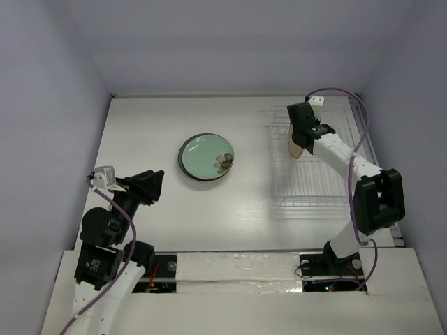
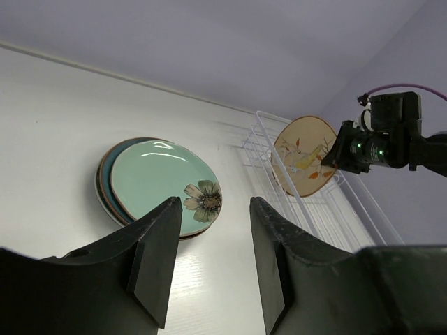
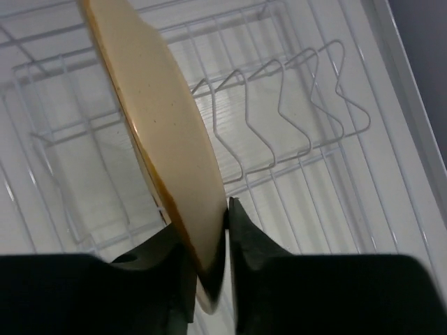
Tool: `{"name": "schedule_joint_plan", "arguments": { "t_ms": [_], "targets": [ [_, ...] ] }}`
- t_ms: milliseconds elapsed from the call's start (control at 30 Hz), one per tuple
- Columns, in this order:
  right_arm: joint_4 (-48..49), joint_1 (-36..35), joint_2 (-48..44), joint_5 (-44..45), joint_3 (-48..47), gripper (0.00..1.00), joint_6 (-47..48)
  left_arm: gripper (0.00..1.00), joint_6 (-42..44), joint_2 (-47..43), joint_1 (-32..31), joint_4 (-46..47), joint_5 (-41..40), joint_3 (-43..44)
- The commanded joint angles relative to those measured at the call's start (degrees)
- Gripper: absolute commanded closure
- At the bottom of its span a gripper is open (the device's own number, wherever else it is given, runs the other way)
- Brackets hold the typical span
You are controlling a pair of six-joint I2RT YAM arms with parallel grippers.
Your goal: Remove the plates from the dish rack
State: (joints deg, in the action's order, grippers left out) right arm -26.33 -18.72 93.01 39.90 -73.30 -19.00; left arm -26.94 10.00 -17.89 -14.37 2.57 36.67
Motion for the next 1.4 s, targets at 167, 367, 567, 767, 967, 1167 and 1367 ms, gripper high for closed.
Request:
{"name": "schedule_joint_plan", "arguments": {
  "t_ms": [167,367,567,767,967,1167,1367],
  "targets": [
    [-0.39,0.35,-5.20,1.67,-5.71,1.00,4.32,0.60,0.31,-0.42,0.75,3.65,1.21,-0.10],
    [-4.87,-1.84,-10.04,3.25,-11.07,1.00,6.00,0.60,0.22,-0.51,1.28,3.65,1.30,-0.10],
    [-7.42,-5.09,-15.48,3.61,-15.38,1.00,6.09,0.60,0.22,-0.42,1.28,3.74,1.30,-0.10],
    [1.43,-11.76,-21.03,-10.69,-10.84,1.00,1.00,0.60,0.22,-0.16,1.28,3.82,1.21,-0.10],
    [20.76,-15.12,-16.03,-32.58,-4.41,1.00,-12.88,0.60,0.22,0.11,1.28,3.65,0.95,-0.10],
    [36.95,-17.75,-4.10,-45.87,-3.34,1.00,-26.60,0.60,0.22,0.11,1.28,3.56,0.77,0.07],
    [43.46,-18.28,3.39,-48.77,-1.95,1.00,-33.81,0.60,0.13,0.19,1.28,3.47,0.77,0.07]
  ]
}}
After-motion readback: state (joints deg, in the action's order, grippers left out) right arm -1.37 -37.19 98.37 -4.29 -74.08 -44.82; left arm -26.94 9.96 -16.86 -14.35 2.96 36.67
